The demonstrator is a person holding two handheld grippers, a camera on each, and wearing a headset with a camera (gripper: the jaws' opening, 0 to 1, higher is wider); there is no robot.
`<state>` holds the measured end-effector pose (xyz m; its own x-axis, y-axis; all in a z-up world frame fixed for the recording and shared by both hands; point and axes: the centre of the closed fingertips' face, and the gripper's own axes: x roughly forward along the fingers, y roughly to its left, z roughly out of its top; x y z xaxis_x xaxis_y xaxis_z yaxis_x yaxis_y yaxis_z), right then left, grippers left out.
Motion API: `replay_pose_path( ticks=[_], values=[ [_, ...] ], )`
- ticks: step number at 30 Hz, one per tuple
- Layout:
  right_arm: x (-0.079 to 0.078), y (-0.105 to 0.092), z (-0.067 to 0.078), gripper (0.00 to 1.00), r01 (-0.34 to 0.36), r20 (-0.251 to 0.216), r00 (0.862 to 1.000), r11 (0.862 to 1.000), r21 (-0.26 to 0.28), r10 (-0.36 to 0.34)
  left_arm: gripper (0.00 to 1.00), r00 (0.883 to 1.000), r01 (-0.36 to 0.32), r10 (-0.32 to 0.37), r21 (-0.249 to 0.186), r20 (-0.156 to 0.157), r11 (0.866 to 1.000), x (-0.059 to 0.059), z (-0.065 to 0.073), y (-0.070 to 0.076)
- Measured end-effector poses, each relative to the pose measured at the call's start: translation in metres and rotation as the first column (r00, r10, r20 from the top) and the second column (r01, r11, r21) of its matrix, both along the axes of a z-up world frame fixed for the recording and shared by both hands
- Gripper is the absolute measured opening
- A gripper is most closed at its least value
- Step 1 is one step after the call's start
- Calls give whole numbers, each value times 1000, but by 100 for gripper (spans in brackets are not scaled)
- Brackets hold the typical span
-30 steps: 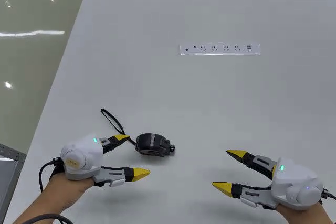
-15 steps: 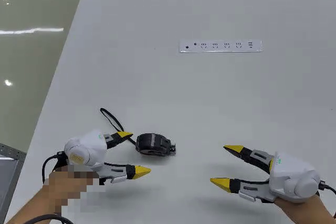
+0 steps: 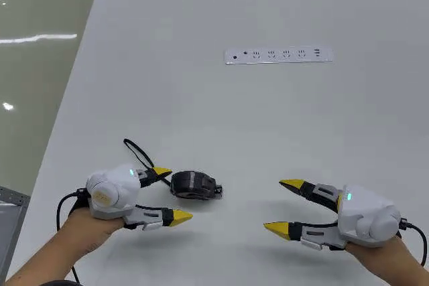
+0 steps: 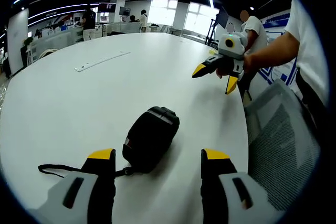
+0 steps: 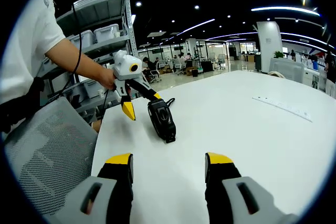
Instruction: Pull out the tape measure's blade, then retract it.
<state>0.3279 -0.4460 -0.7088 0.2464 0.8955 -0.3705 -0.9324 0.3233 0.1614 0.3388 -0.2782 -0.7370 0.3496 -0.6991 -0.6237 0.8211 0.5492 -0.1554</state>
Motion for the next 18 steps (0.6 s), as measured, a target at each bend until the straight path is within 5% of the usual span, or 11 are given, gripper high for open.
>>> replay_pose_path(
  ticks=[18],
  values=[
    [11, 7, -5, 54, -42, -12, 999, 999, -9, 42, 60, 997, 74, -74, 44, -13, 996, 5, -12, -4]
  ],
)
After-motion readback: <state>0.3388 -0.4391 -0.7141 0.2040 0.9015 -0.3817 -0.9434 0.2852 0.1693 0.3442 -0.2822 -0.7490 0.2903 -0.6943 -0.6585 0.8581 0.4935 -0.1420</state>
